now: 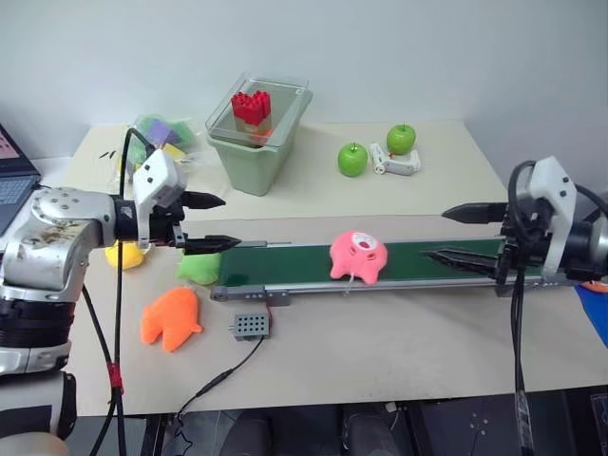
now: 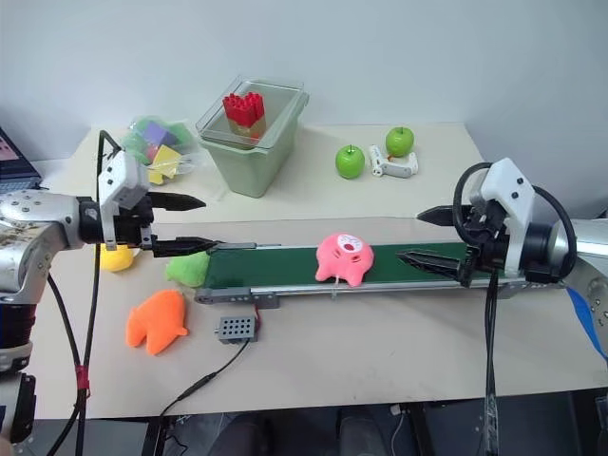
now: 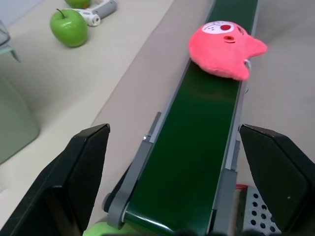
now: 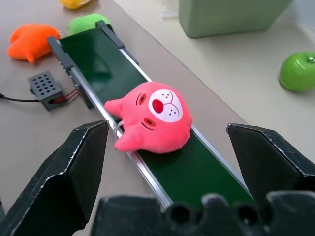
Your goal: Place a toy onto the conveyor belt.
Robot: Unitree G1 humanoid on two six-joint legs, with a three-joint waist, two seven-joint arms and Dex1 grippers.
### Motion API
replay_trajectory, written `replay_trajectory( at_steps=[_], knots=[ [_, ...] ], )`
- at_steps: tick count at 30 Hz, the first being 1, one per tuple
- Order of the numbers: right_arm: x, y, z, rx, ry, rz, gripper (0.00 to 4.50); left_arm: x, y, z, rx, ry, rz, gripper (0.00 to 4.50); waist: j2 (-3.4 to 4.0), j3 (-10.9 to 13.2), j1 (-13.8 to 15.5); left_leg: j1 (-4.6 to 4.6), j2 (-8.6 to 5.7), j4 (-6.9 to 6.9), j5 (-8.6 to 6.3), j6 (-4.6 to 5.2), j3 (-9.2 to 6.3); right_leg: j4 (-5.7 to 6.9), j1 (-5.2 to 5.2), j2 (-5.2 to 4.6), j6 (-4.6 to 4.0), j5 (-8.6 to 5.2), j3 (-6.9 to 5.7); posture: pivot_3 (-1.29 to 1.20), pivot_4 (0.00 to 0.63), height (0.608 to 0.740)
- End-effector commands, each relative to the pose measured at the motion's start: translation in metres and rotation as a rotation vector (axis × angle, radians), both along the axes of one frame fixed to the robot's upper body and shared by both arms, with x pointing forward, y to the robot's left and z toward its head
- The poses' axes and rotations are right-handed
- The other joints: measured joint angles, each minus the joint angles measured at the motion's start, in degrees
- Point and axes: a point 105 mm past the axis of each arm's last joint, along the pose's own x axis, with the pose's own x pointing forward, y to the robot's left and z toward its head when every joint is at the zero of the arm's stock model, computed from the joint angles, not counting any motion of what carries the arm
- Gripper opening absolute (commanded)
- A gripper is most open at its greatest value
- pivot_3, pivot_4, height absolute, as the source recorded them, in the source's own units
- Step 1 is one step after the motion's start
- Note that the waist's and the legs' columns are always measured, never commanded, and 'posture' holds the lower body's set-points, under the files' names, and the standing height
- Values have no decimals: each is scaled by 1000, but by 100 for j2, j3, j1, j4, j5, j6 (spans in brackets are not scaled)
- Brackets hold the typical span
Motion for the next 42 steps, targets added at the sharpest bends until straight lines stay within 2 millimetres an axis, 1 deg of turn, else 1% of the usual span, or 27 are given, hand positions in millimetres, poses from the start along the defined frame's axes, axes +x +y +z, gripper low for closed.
replay_trajectory(
  at_steps=[1, 6, 11, 16, 21, 27, 34, 42],
  knots=[
    [5, -2, 17, -8, -97, -8, 4500, 1, 1, 26, -50, -106, 37, 4480, 0, 0, 0, 1, -1, 0, 0, 0, 0, 1, 0, 0, 0, 0, 0, 0, 150, 740],
    [10, 0, 16, 13, -110, -11, 4500, 6, -2, 39, -108, -156, 76, 4480, 0, 0, -1, 0, 0, 0, 0, 0, -1, 1, 0, 0, 0, 0, 0, 0, 150, 740],
    [14, 4, 19, 34, -121, -2, 4500, 6, -4, 42, -125, -168, 85, 4480, 0, 0, -11, -1, -1, 0, 0, -1, 1, -1, -1, -1, 0, 0, 1, 0, 150, 740],
    [16, 5, 21, 43, -126, -1, 4500, 7, -2, 46, -147, -184, 107, 4480, 0, 0, -6, 0, -1, 0, 0, -1, 0, 1, -1, -1, 0, 0, 1, 0, 150, 740],
    [17, 5, 21, 46, -129, -6, 4500, 8, -2, 47, -157, -193, 114, 4480, 0, 0, -5, 0, 0, -1, 0, -1, 1, 0, -1, 0, 0, 0, 1, 0, 150, 740],
    [17, 4, 21, 47, -135, -12, 4500, 8, -7, 52, -175, -228, 91, 4480, 0, 0, -4, 0, -1, 0, 1, -1, 0, 1, -1, -1, 0, 0, 1, 0, 150, 740],
    [17, 4, 21, 50, -141, -19, 4500, 10, -9, 49, -166, -228, 88, 4480, 0, 0, -6, 0, -1, 0, 1, -2, 1, 1, -1, 0, 0, 0, 1, 0, 150, 740],
    [18, 3, 22, 50, -146, -27, 4500, 12, -10, 50, -171, -238, 88, 4480, 0, 0, -6, 0, -1, 0, 1, -2, 1, 1, -1, -1, 0, 0, 1, 0, 150, 740]
  ],
)
